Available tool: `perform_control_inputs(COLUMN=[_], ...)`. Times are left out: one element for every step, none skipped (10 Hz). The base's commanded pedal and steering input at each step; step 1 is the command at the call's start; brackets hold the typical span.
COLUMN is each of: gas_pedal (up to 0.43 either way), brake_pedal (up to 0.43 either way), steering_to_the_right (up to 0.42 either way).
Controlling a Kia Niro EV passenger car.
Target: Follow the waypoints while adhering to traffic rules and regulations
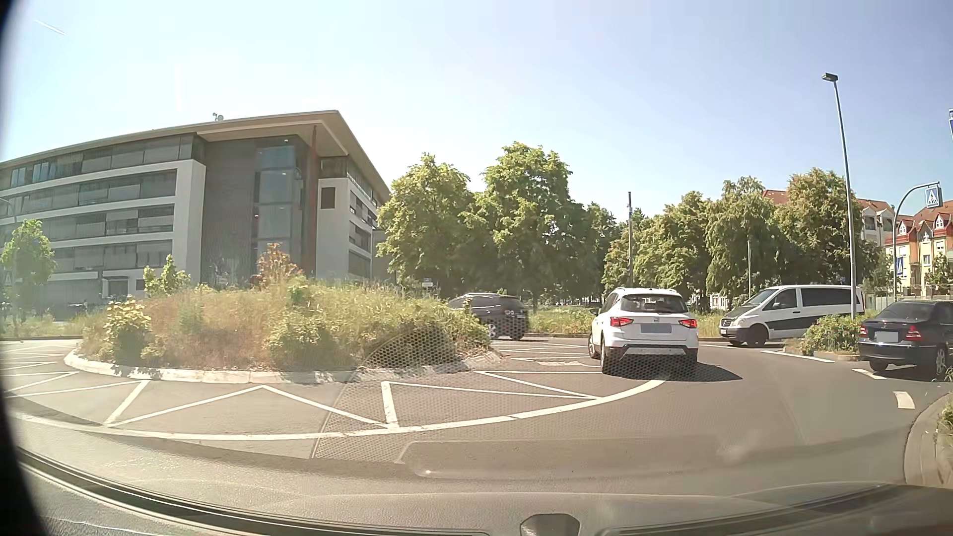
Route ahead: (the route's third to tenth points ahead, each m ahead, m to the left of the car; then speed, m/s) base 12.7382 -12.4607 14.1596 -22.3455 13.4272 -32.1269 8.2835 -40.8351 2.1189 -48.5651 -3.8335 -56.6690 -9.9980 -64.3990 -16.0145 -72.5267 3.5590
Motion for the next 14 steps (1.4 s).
perform_control_inputs(gas_pedal=[0.0,0.0,0.0,0.0,0.0,0.0,0.0,0.0,0.0,0.0,0.0,0.0,0.0,0.0], brake_pedal=[0.03,0.03,0.03,0.03,0.03,0.03,0.03,0.03,0.03,0.03,0.03,0.03,0.03,0.03], steering_to_the_right=[0.22,0.238,0.251,0.264,0.271,0.279,0.288,0.304,0.317,0.328,0.341,0.347,0.349,0.349])
